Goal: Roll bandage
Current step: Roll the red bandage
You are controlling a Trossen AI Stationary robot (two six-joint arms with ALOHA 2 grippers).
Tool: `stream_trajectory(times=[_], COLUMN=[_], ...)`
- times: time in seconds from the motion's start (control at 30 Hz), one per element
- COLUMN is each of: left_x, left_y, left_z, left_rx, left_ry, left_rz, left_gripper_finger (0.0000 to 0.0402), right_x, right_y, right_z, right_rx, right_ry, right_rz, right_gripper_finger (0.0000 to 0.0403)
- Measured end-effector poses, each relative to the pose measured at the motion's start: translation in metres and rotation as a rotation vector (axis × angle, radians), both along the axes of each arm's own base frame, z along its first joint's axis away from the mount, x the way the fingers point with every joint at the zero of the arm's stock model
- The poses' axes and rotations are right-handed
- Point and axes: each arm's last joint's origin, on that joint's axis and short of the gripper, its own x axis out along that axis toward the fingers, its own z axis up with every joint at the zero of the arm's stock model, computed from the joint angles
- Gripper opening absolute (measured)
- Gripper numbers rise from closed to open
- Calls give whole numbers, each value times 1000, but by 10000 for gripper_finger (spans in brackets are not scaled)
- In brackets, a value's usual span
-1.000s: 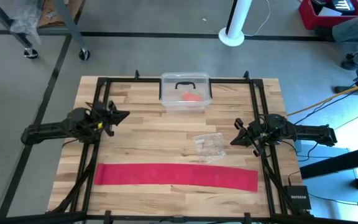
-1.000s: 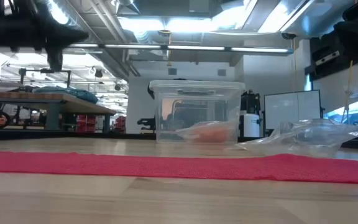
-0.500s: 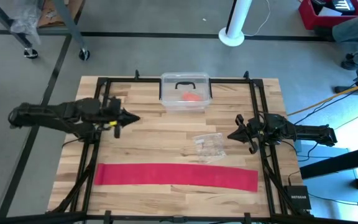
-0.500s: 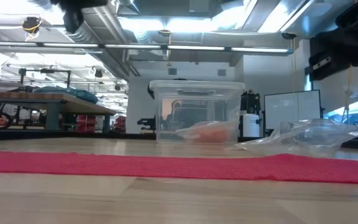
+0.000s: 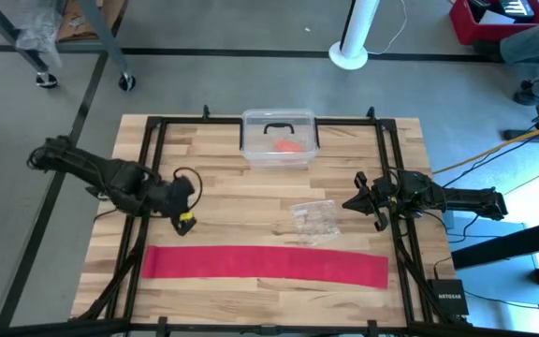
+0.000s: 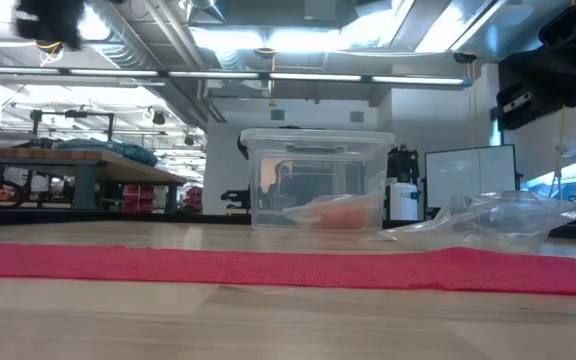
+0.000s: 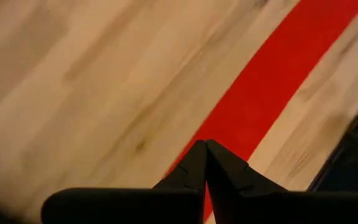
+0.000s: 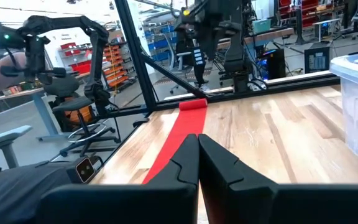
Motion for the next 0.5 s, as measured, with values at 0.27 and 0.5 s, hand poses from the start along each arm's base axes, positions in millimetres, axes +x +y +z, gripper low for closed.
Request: stream_trajectory(times=[0.27,0.5], left_x=[-17,-25], left_y=[-37,-67], left_z=[-11,-39], left_rx=[-81,-60], left_ry=[109,212], left_rz=[77,132], left_gripper_finger=[0,0], right_x=[0,0], right_y=[0,0], right_z=[0,0], right_rx=[0,0], right_ry=[-1,0], right_rz=[0,0], right_gripper_finger=[8,8])
